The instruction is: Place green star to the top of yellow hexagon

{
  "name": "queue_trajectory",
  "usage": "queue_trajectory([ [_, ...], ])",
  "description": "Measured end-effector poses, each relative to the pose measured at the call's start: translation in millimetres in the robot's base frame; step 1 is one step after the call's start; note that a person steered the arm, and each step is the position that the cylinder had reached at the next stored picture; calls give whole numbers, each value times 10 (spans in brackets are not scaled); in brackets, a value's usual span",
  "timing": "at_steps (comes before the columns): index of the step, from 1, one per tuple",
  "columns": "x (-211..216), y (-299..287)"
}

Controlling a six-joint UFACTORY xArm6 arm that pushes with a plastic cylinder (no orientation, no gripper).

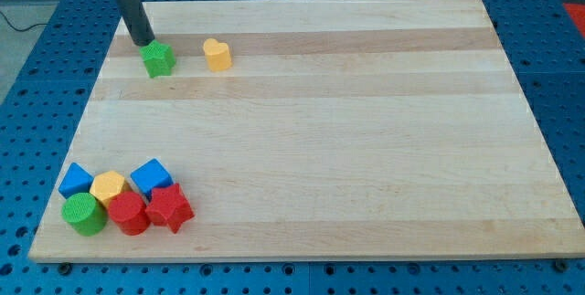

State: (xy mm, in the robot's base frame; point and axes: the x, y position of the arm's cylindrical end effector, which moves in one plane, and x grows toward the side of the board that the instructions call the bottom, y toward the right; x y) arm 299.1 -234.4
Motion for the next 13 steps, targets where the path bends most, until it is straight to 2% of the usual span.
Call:
queue_trajectory([
  [2, 955, 549],
  [3, 1346, 636],
  [4, 1297, 659],
  [5, 1197, 1100],
  [6, 1475, 1407],
  [7, 1633, 1201],
  [9, 1635, 164],
  [10, 1610, 141],
  [11, 1314, 111],
  [12, 1214, -394],
  [13, 1329, -445],
])
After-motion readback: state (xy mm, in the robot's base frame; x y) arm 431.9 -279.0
